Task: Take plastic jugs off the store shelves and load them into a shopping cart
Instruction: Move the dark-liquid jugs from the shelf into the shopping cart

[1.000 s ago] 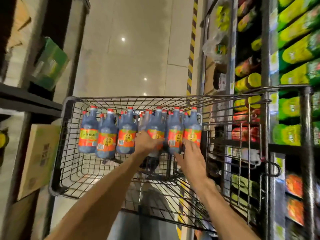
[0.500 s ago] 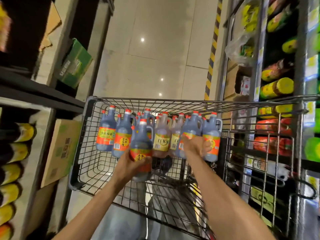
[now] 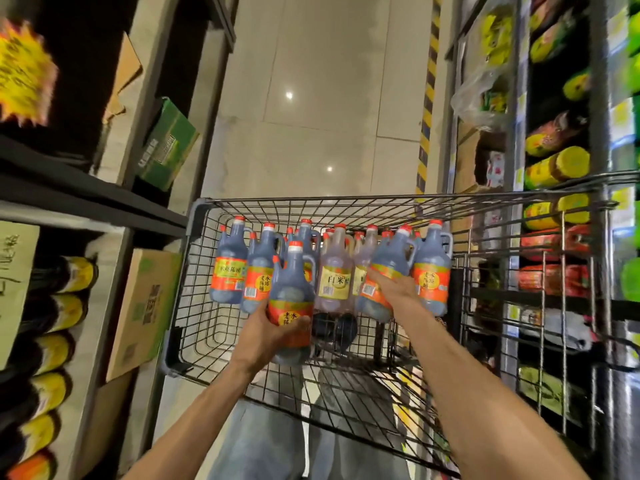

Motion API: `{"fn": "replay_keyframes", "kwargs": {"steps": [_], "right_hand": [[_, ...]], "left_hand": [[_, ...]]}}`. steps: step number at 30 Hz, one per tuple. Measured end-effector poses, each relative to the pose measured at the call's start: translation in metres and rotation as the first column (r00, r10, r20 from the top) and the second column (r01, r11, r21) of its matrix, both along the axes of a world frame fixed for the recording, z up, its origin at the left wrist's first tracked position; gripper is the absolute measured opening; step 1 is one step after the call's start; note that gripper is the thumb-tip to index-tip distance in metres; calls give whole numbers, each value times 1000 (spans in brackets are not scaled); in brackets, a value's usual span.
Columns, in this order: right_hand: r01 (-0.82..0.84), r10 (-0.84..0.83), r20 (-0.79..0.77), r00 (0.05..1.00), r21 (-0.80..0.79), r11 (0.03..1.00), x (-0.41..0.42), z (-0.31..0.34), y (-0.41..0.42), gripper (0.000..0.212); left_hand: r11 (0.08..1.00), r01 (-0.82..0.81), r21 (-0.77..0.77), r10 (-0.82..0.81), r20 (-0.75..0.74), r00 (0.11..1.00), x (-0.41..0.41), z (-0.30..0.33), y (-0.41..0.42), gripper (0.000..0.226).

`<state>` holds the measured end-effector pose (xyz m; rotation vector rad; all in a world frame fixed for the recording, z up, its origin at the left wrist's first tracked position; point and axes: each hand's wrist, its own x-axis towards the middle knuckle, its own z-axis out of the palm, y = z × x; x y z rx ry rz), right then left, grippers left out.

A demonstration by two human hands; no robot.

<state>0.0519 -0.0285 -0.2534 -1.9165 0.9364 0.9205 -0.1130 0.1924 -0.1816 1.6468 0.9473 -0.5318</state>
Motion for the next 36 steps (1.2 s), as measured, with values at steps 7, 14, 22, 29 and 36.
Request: {"fn": "replay_keyframes", "kwargs": {"steps": [7,14,22,29,36], "right_hand": [[-102,81,163,983,129,986,-59,49,-28,55],[-9,-45,338,940,158,987,-103,121,-52,81],[224,-292,513,807,192,956,-175,237,-103,41],[432,-393,600,697,86,898,-277,289,-167,64],[580,-516,689,509,168,797,-431,337,-218,44]], "left_hand": [[989,137,59,-140,53,989,2,31,2,89],[898,430,100,-440,138,887,32,78,-27,105],[758,642,117,-634,367,681,52,145,-103,72],[599,774,206,-749,485,451,17,183,-189,87],[399,914,79,-798,520,303,-87,200,-286,81]]}}
